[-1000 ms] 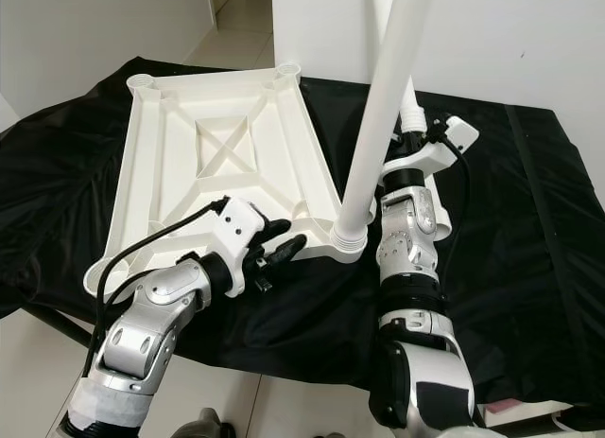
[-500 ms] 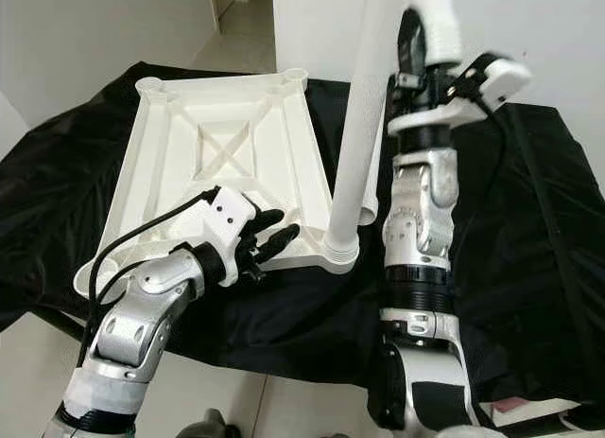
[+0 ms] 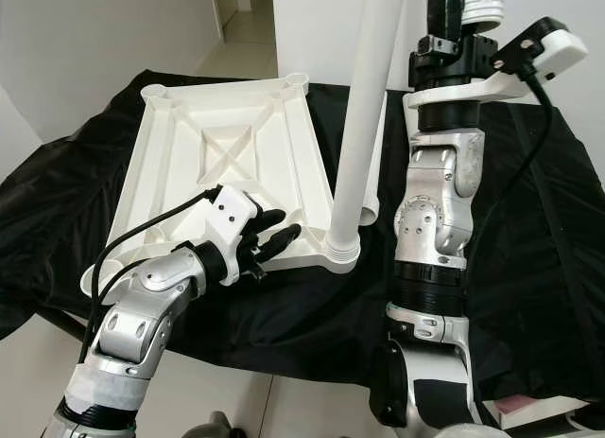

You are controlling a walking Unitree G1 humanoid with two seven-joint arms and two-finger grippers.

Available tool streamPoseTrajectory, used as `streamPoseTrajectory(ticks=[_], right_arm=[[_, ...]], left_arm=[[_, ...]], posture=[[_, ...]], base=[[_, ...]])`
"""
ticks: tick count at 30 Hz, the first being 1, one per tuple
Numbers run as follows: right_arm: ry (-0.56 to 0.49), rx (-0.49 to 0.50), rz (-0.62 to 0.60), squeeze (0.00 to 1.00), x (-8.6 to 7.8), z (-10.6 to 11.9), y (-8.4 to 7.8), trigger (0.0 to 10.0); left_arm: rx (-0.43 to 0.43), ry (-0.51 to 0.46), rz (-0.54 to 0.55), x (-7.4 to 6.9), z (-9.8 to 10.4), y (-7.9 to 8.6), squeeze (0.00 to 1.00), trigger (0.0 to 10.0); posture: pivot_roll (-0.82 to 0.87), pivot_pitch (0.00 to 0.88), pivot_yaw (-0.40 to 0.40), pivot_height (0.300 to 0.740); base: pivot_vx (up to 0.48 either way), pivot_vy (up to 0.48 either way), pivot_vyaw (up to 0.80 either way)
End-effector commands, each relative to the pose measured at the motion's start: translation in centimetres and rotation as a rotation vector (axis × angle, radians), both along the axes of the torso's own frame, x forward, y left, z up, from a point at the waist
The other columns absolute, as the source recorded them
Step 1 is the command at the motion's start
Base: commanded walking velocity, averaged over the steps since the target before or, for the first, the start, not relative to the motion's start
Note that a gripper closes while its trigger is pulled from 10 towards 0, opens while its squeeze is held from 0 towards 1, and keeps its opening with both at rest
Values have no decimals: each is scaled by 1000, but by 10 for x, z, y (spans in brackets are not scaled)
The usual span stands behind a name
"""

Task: Building children table

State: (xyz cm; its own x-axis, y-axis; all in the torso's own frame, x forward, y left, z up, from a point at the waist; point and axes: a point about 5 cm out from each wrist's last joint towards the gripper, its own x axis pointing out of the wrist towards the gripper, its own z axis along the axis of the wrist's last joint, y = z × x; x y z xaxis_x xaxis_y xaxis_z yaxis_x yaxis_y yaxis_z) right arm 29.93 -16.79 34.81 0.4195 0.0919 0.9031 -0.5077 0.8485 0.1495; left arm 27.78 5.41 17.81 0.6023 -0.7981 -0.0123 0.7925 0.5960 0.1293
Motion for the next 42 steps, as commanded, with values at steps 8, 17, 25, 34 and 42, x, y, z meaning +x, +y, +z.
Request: streamPoseTrajectory(ticks=[8, 17, 25, 34, 42], right_arm=[[-37, -147, -52, 0, -7, 4, 16, 10000], [-19, -247, -219, 0, -7, 0, 33, 10000], [-64, -264, -504, 0, -2, 1, 31, 10000], [-90, -305, -752, 0, 0, 3, 17, 10000], [-118, -286, -914, 0, -1, 5, 4, 10000]], left_arm=[[2, 10, 50, 2, -1, 3, 0, 10000], [-7, 11, 47, 0, 1, 0, 0, 10000], [-13, 13, 44, -1, 2, -1, 0, 10000], [-24, 20, 46, -3, 2, -1, 0, 10000], [-33, 26, 46, -4, 2, -3, 0, 10000]], posture=[[157, 20, 81, 740], [159, 25, 76, 740], [162, 26, 75, 740], [164, 32, 69, 740], [156, 33, 64, 740]], base=[[0, 0, 0], [0, 0, 0], [0, 0, 0], [0, 0, 0], [0, 0, 0]])
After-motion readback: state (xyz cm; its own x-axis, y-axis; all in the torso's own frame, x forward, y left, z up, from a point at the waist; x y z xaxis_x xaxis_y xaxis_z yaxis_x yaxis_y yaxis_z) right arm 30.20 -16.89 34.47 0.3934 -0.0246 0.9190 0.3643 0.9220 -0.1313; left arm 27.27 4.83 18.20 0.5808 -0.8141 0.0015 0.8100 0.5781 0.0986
